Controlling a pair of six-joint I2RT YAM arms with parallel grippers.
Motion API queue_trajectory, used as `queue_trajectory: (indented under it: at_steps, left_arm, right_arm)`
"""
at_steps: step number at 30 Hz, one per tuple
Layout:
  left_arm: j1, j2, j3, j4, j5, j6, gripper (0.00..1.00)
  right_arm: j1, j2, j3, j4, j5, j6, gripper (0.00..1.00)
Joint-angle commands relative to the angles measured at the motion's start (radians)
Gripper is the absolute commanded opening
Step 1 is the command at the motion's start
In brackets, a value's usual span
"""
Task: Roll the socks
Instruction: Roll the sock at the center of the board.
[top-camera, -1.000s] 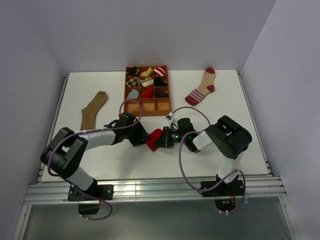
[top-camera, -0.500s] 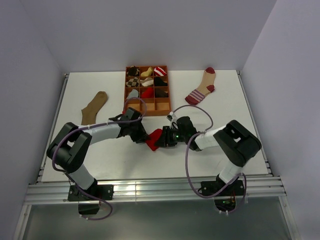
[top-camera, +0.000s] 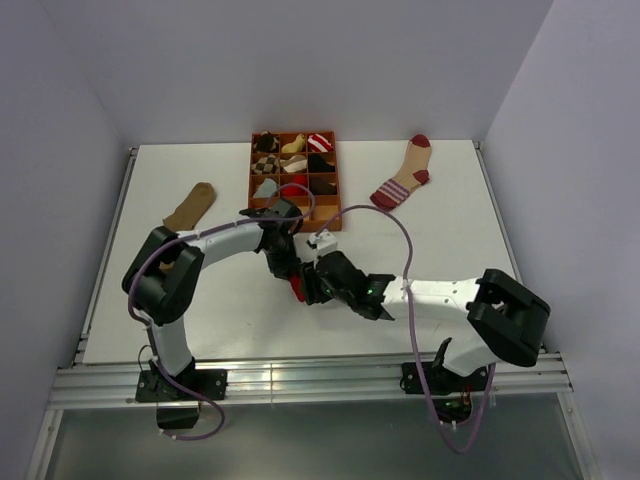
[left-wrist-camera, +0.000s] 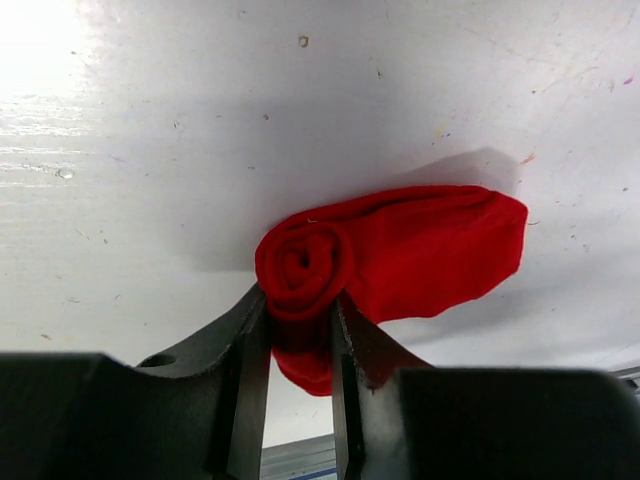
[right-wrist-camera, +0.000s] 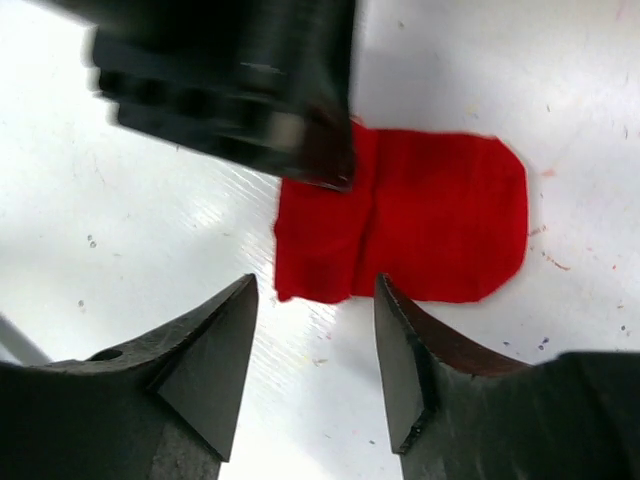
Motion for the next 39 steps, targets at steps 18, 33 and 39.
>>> queue_trajectory:
  at_steps: [18, 33, 39]
  left_arm:
    - [-0.014, 0.074, 0.09, -0.17, -0.035, 0.07, 0.28]
    - [-0.016, -0.167, -0.042, 0.005, -0.081, 0.025, 0.66]
    - [0.036, -0.345, -0.181, 0.178, -0.1, -0.038, 0.7]
  right_arm:
    - [0.286, 0.429, 0.312, -0.262, 0.666, -0.011, 0.54]
    - [0.177, 0.235, 0.053, -0.029, 0.228, -0.047, 0.06]
    - [0.056, 0.167, 0.019, 0.001, -0.103, -0.073, 0.06]
